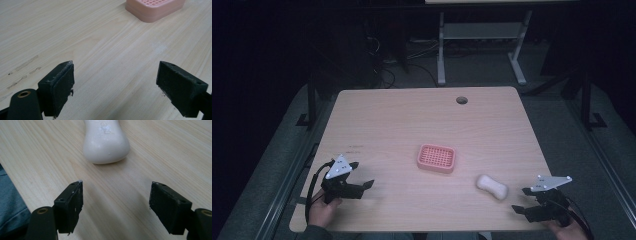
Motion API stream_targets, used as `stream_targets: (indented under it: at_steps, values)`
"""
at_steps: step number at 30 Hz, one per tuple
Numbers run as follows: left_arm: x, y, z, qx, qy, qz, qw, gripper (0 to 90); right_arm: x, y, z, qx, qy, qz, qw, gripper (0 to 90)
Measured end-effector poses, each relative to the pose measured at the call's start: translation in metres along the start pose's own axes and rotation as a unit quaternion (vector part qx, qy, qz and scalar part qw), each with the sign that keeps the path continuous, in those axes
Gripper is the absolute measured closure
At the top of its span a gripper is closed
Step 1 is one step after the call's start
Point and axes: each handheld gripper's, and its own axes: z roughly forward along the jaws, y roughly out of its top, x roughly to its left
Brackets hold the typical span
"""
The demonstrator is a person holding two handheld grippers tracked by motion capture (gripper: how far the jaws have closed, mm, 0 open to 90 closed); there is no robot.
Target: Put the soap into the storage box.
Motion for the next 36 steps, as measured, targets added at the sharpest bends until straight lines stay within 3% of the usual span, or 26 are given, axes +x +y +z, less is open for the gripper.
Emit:
stream_targets:
  at_steps: [8, 9, 16, 21, 30, 32, 36]
  values:
    - [0.000, 0.000, 0.000, 0.004, -0.001, 0.009, 1.0000, 14.5, 0.001, 0.002, -0.002, -0.007, 0.004, 0.001, 1.0000, 27.1]
    - [-0.001, 0.000, -0.001, 0.000, -0.002, -0.001, 1.0000, 14.5, 0.002, 0.003, -0.002, -0.008, 0.004, -0.001, 1.0000, 27.1]
    - [0.001, 0.000, -0.002, -0.002, 0.001, 0.000, 1.0000, 14.5, 0.004, 0.013, 0.000, 0.022, -0.011, -0.017, 0.9996, 26.5]
    - [0.001, -0.001, -0.002, -0.004, 0.003, -0.007, 1.0000, 14.5, 0.005, 0.020, 0.000, 0.026, -0.003, -0.017, 0.9995, 26.3]
    - [0.003, -0.001, -0.004, -0.003, 0.004, 0.003, 1.0000, 14.5, 0.010, 0.033, 0.004, 0.028, -0.008, -0.037, 0.9989, 28.4]
    - [0.003, -0.001, -0.003, -0.004, 0.004, 0.000, 1.0000, 14.5, 0.010, 0.035, 0.006, 0.026, -0.003, -0.029, 0.9992, 28.8]
    - [0.002, -0.001, -0.003, -0.008, 0.003, -0.009, 0.9999, 14.5, 0.012, 0.041, 0.009, 0.028, -0.004, -0.034, 0.9990, 28.8]
